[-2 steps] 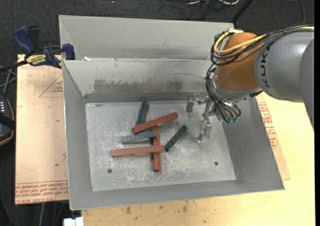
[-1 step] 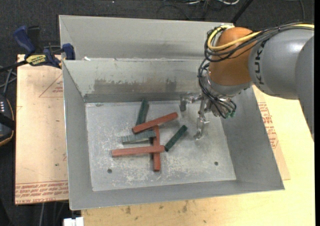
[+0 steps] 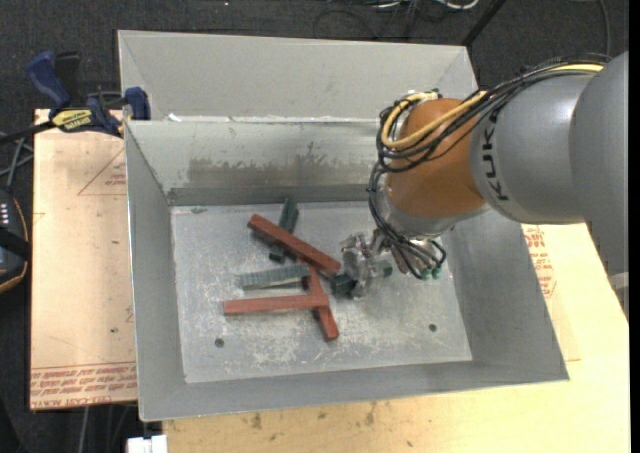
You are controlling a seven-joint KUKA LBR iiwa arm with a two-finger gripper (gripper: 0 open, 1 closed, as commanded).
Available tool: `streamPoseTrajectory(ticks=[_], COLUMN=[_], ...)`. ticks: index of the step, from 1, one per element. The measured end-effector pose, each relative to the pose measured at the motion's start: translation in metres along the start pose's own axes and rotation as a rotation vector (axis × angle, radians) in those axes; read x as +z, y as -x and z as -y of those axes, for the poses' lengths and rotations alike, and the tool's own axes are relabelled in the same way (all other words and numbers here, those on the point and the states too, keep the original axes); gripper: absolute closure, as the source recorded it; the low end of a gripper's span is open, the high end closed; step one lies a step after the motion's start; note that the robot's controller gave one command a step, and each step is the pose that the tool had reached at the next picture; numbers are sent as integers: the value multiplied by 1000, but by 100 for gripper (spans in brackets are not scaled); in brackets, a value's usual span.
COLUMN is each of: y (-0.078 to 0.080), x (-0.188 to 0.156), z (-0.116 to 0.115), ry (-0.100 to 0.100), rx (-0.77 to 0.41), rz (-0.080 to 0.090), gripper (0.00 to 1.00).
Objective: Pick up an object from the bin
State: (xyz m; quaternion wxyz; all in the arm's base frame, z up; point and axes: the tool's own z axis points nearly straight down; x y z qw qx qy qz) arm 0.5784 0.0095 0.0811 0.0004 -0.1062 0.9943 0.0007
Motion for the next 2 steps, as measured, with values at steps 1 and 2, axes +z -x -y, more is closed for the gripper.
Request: streamPoseTrajectory(ticks=[1,2], y=[0,54], x=[0,-139], z=[0,27], ry=[0,-1], rx=[0,-6], rz=[0,4], gripper=[100,100])
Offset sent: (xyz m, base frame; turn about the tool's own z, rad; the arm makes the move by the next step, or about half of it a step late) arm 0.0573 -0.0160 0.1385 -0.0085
